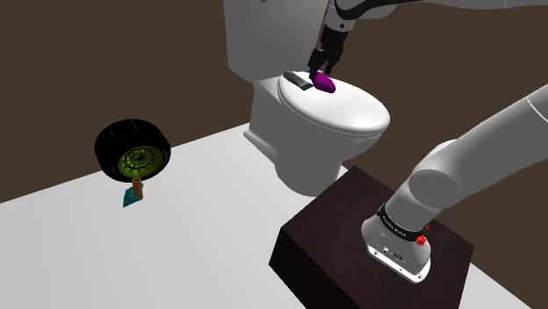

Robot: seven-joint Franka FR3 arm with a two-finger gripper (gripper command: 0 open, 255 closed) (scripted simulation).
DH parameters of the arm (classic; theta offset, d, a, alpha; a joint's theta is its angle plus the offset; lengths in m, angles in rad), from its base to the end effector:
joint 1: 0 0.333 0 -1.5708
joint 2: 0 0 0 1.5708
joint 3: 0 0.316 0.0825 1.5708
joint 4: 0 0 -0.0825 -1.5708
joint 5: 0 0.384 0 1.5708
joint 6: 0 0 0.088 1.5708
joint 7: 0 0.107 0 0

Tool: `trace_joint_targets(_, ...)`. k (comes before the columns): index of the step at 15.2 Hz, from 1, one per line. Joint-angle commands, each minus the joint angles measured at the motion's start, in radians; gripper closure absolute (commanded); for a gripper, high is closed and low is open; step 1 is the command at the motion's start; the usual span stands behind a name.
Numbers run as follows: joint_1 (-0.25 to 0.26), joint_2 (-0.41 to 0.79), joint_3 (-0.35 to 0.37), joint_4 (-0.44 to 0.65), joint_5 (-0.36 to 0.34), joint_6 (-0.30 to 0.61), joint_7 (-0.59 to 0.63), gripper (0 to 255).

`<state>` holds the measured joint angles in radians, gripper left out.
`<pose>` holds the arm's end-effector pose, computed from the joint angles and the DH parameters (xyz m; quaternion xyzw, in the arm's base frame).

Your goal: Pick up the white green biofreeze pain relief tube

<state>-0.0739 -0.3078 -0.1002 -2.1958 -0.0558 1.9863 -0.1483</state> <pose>0.4635 -0.0885 0.5191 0.9988 -0.0013 0.0462 0.0184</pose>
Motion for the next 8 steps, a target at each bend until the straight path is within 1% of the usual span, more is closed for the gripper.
trace_joint_targets(1, -0.006, 0.07, -0.02, 0.034, 0.014, 0.048, -0.018, 0)
trace_joint_targets(8, -0.032, 0.313, -0.073, 0.216, 0.098, 0.143, -0.09, 0)
